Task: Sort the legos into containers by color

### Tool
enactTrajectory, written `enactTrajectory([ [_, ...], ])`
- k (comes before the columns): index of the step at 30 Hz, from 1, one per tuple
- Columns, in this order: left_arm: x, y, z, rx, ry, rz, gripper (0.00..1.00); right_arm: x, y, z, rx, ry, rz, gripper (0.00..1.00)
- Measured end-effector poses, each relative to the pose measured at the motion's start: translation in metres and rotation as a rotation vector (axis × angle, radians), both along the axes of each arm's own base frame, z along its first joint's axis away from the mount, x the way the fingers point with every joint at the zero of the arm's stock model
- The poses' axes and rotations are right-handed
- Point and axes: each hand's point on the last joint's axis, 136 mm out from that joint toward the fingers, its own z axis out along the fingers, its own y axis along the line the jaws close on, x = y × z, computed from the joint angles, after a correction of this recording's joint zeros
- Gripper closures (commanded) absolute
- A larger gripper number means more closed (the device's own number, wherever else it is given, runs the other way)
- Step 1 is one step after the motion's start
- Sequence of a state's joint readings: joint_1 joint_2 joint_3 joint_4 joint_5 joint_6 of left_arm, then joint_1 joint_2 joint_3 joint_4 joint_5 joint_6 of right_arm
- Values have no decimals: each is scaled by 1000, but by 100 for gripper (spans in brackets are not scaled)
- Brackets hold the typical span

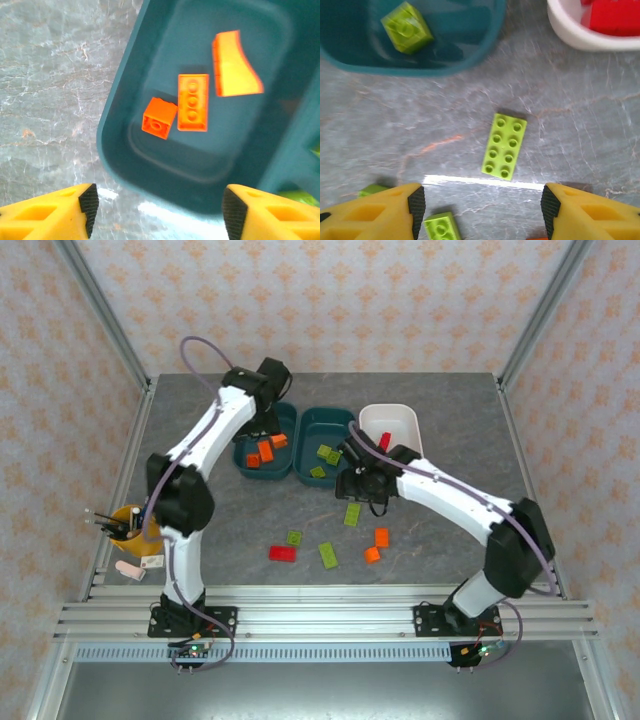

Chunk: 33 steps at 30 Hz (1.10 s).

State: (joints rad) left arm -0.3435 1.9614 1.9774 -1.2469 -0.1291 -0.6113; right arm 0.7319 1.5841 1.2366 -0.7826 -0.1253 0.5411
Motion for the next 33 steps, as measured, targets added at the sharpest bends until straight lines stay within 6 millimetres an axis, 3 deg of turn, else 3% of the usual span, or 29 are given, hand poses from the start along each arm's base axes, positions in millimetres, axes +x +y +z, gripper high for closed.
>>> enactTrajectory([
  [3,-36,-6,47,-92,-126,-24,25,-4,2,-32,-61,73,-12,35],
  [6,-72,-5,67,-167,-197,-32,25,-6,2,-54,-102,124,-33,36],
  [16,-153,-12,29,-269,-167,-63,23,-8,1,-85,-126,176,-93,40],
  [19,-163,-7,32,-291,-190,-51,23,-7,1,-92,-135,185,-97,40],
  [26,-167,-5,38,-306,-214,-49,23,-8,0,-103,-150,204,-122,52],
  [33,-165,-6,34,-310,-217,-47,23,-7,1,-102,-142,201,-140,71],
])
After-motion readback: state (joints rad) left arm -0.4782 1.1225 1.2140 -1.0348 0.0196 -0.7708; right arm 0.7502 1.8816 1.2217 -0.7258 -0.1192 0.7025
